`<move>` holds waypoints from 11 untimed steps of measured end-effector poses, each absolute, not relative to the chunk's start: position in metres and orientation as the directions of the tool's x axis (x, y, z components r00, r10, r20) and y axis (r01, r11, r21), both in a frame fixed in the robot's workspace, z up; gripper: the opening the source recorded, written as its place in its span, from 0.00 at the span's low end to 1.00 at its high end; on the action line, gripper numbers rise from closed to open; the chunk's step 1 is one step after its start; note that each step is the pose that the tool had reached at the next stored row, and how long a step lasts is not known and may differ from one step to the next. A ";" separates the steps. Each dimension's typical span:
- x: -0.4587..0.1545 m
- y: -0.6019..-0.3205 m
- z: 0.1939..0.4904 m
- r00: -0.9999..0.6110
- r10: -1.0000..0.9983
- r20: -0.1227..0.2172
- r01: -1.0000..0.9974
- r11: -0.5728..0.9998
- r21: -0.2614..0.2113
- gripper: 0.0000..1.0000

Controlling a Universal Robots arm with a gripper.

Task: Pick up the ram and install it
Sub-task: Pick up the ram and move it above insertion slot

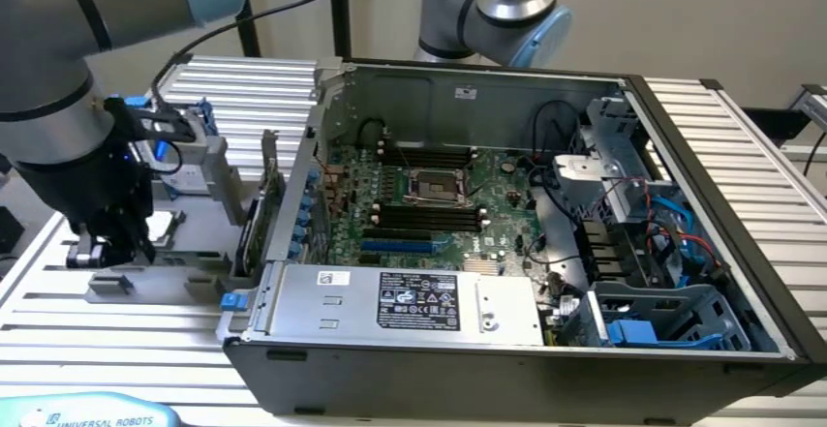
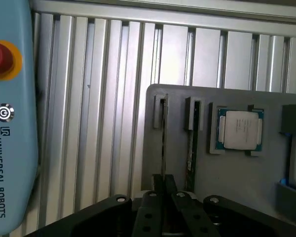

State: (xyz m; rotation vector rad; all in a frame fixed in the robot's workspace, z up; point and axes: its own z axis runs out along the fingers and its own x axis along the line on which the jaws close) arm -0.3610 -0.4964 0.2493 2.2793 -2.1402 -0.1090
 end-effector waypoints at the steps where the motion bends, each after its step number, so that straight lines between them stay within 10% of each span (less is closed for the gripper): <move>1: -0.361 -0.496 0.254 0.062 -0.997 -0.042 -0.996 -0.064 0.057 0.13; 11: -0.347 -0.496 0.299 0.061 -0.997 -0.042 -0.996 -0.064 0.058 0.13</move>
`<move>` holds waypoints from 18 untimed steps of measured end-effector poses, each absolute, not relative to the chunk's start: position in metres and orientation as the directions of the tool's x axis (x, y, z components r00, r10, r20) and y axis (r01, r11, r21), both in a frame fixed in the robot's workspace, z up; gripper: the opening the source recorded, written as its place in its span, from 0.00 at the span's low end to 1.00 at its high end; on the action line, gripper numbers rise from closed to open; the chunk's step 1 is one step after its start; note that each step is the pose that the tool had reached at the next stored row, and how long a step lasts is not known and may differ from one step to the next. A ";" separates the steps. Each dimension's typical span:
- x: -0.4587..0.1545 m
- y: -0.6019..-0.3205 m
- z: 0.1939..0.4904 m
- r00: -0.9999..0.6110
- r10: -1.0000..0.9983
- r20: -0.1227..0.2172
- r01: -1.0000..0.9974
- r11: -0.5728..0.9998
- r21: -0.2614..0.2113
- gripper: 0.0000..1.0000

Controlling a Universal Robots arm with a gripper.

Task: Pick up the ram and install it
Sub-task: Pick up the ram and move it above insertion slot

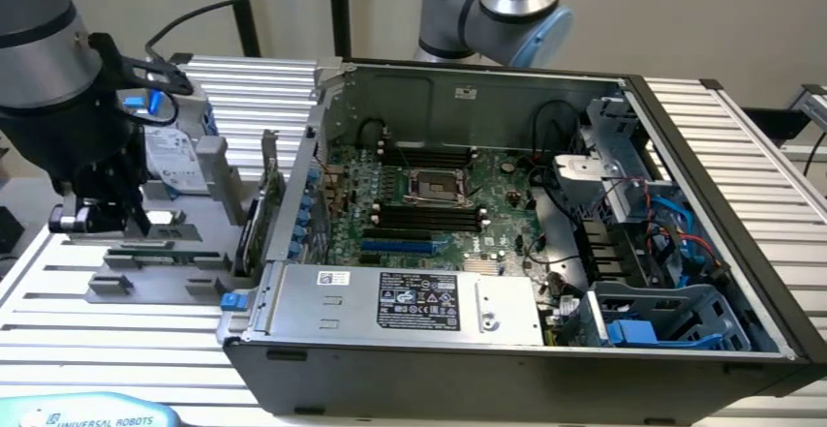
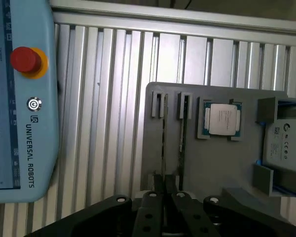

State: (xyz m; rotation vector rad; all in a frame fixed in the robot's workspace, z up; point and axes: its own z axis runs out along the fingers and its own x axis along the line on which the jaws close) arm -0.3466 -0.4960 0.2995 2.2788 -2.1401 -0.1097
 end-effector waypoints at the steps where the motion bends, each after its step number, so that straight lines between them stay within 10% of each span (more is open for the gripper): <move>1: -0.344 -0.496 0.304 0.062 -0.997 -0.042 -0.996 -0.064 0.058 0.13; 18: -0.278 -0.495 0.381 0.062 -0.997 -0.042 -0.996 -0.064 0.058 0.13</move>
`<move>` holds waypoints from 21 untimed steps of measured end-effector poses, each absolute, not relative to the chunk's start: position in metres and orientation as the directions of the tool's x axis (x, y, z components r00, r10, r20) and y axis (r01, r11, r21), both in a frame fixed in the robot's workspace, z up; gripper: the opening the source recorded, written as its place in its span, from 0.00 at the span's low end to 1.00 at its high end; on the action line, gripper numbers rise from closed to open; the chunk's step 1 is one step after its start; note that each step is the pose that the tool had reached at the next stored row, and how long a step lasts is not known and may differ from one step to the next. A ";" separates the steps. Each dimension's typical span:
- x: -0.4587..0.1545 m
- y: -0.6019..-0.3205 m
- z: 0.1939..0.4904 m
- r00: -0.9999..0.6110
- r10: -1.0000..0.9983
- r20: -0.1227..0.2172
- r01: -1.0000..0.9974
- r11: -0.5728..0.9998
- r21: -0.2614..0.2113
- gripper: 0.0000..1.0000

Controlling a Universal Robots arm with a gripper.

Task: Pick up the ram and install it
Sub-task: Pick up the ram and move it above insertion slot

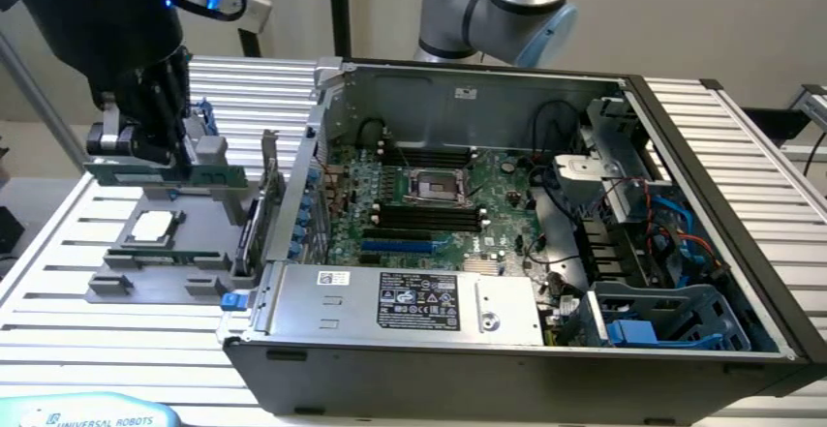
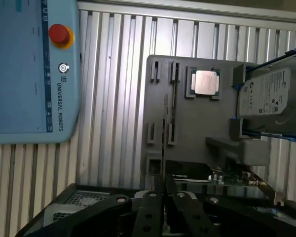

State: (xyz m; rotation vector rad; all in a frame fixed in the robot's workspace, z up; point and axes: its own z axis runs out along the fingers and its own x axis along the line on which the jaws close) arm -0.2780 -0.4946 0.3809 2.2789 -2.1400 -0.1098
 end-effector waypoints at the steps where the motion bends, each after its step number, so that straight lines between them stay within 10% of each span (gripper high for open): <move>1: -0.273 -0.494 0.384 0.061 -0.997 -0.042 -0.996 -0.064 0.058 0.13; 21: -0.186 -0.492 0.401 0.061 -0.997 -0.057 -0.996 -0.065 0.063 0.13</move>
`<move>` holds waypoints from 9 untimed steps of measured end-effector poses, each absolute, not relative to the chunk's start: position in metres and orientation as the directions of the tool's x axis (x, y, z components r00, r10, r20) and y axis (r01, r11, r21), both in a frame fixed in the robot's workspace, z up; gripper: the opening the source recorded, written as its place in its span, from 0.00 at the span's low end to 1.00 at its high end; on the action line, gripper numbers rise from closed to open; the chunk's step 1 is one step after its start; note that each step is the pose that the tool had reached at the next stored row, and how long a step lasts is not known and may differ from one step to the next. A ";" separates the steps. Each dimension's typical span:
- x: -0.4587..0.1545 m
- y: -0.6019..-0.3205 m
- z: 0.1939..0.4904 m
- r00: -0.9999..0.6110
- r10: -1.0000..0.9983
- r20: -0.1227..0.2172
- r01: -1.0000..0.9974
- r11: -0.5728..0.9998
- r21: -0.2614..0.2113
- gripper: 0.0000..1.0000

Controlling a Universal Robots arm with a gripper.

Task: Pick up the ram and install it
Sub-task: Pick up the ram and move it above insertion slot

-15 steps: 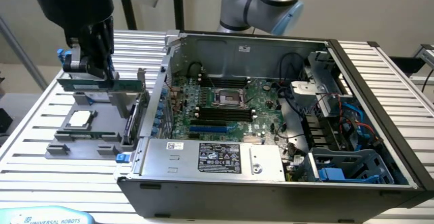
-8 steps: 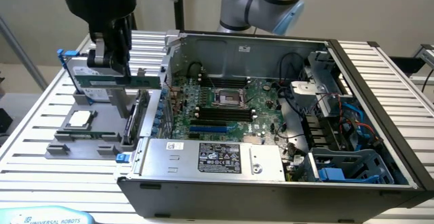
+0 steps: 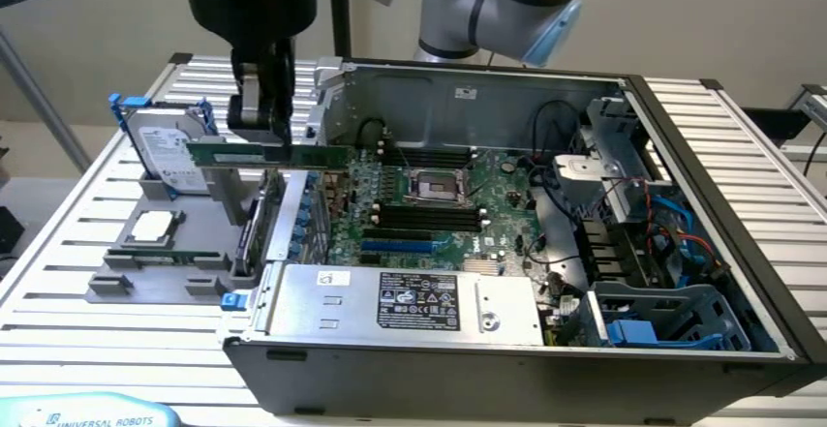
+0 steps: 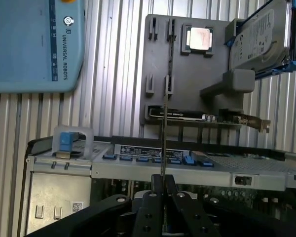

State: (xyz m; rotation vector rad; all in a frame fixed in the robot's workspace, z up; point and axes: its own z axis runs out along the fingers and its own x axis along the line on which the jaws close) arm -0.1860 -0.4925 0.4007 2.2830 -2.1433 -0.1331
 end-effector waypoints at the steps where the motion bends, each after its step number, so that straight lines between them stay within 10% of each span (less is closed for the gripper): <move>1: -0.181 -0.492 0.401 0.061 -0.997 -0.057 -0.996 -0.065 0.064 0.13; 9: -0.145 -0.489 0.400 0.061 -0.996 -0.058 -0.995 -0.065 0.070 0.13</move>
